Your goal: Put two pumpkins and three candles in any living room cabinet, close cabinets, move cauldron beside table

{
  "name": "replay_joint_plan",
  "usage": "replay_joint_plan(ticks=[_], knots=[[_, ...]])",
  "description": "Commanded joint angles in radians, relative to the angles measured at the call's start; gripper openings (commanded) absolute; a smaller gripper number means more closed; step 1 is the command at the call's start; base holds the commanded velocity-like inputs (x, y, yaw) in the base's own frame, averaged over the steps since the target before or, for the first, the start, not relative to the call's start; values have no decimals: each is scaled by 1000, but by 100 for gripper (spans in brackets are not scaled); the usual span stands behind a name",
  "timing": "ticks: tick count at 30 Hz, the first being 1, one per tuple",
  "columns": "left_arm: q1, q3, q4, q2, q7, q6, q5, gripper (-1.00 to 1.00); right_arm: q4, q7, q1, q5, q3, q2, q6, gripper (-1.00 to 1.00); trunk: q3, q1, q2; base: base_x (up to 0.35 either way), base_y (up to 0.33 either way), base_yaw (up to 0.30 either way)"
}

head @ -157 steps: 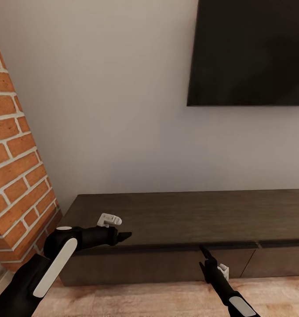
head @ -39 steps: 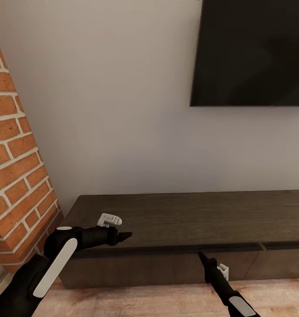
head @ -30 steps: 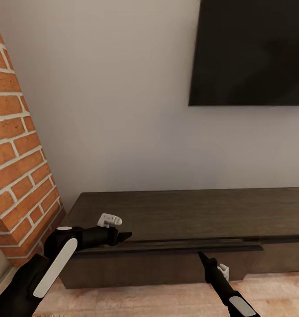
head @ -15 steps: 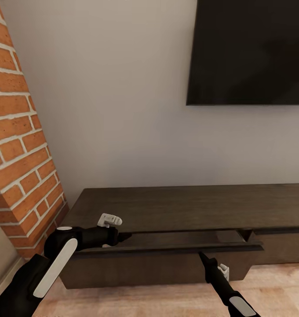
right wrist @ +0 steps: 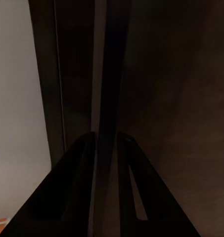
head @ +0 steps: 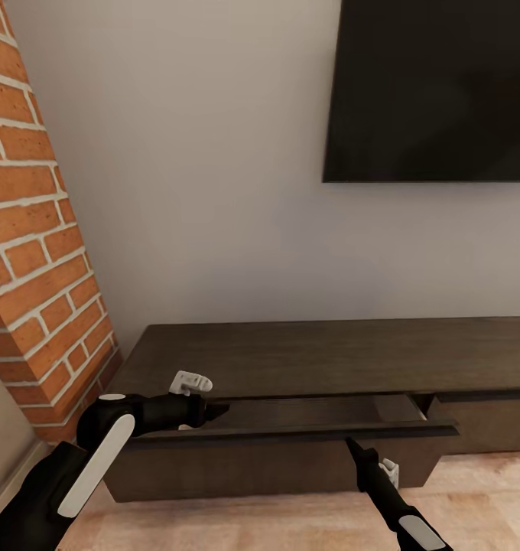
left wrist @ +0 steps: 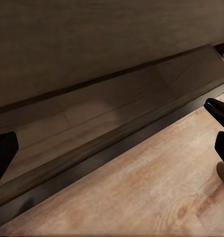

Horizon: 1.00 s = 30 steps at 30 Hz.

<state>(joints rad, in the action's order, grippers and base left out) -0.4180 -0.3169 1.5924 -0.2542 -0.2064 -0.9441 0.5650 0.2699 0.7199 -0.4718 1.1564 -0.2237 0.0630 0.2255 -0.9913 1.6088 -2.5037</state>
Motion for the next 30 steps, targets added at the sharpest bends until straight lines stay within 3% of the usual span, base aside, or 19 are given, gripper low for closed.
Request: replay_joint_plan(ticks=[1, 30], knots=[[-1, 0, 0, 0, -7, -2, -7, 100, 0, 7, -1, 12, 5, 0, 14, -100, -1, -1, -1, -226, 0, 0], [-1, 1, 1, 0, -7, -2, -7, 100, 0, 16, -1, 14, 5, 0, 10, -100, -1, -1, -1, -177, 0, 0]])
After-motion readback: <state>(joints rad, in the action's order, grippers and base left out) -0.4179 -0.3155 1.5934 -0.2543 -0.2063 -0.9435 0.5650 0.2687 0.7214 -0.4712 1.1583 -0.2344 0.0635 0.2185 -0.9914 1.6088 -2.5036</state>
